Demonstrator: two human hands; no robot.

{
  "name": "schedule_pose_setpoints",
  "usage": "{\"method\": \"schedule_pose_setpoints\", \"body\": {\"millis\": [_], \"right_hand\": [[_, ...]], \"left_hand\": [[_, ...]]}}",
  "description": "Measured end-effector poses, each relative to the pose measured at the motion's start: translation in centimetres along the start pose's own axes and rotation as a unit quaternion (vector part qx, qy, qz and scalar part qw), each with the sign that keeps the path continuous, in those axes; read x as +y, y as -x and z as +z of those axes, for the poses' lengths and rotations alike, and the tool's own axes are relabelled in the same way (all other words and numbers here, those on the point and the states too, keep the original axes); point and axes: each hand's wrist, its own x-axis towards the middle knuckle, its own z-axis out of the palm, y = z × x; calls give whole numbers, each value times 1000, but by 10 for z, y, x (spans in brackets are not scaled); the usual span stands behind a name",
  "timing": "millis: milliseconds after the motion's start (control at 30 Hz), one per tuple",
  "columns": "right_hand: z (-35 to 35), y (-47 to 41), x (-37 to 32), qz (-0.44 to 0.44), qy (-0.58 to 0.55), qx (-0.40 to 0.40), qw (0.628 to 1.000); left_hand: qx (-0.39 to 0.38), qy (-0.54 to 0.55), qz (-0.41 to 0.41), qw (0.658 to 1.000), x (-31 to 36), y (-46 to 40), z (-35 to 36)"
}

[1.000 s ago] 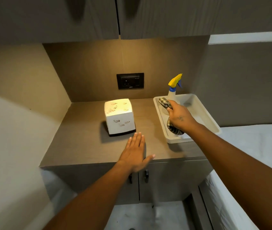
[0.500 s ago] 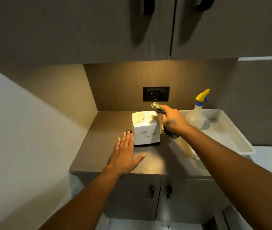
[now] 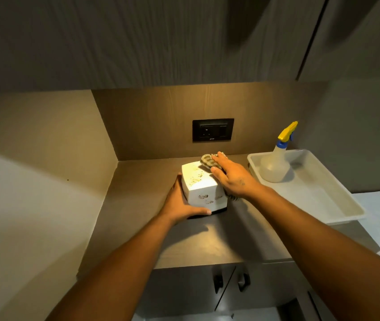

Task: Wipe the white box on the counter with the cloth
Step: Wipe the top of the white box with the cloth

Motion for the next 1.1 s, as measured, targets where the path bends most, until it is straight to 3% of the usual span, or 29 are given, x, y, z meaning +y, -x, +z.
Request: {"method": "schedule_pose_setpoints", "body": {"millis": [367, 567, 800, 1000, 1100], "right_hand": [[6, -23, -10, -13, 48, 9, 999], [5, 4, 5, -73, 77, -2, 994], [9, -20, -11, -34, 71, 21, 997], [8, 7, 6, -94, 83, 12, 992], [4, -8, 3, -55, 74, 21, 996]], "left_hand": [[13, -10, -8, 1000, -12, -8, 2], [20, -6, -5, 1000, -18, -6, 4], [21, 5, -8, 1000, -16, -7, 2], [22, -6, -11, 1000, -17, -8, 5], [21, -1, -14, 1000, -16, -10, 5]]}}
